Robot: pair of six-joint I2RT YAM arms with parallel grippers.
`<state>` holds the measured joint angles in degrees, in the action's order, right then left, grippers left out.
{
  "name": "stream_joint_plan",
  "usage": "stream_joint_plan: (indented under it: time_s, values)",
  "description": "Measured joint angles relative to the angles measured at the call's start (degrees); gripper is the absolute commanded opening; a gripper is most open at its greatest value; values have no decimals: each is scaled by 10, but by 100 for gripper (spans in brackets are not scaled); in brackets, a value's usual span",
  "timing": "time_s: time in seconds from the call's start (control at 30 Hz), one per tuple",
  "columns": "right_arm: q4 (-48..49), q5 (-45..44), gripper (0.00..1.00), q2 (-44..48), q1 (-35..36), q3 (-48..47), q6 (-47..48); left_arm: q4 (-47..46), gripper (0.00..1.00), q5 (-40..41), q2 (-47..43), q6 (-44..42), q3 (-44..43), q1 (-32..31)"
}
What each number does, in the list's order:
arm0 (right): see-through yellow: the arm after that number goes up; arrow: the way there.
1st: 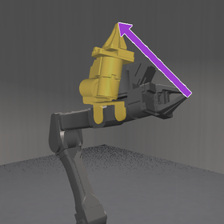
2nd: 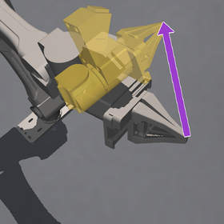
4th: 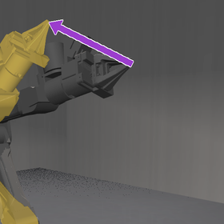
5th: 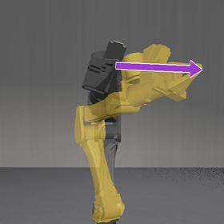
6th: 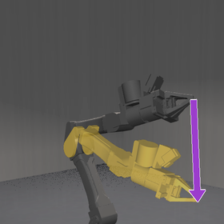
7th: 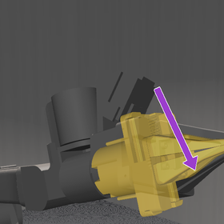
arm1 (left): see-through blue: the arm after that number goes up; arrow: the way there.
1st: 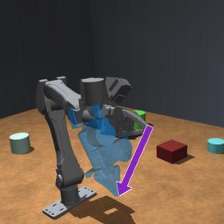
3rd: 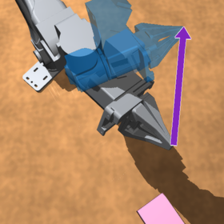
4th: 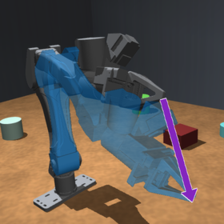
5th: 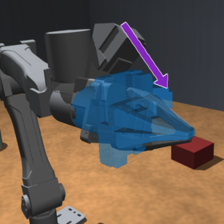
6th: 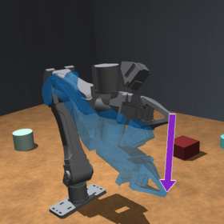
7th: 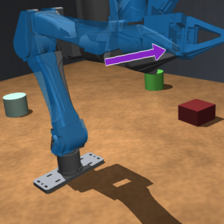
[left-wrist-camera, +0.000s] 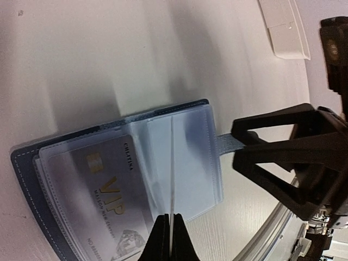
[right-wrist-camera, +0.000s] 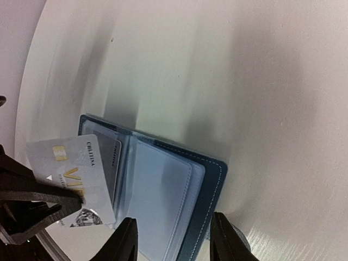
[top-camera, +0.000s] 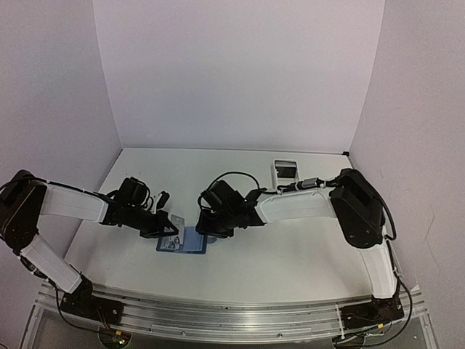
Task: Put the credit cards into the card holder
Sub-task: Insert the credit card into the card holder.
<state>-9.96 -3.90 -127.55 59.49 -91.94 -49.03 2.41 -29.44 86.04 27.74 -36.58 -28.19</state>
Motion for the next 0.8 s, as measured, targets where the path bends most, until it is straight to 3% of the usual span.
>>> stream_joint_plan:
  time_s: [0.3, 0.63, 0.8]
  values:
    - [-42, -22, 38, -27, 2, -27, 5, -23, 0, 26, 35, 2, 4, -3]
    - [-35, -18, 20, -35, 0, -27, -18, -92, 0, 12, 52, 27, 24, -3]
    - [16, -10, 11, -33, -4, 3, -48, -128, 0, -18, 70, 62, 38, 1]
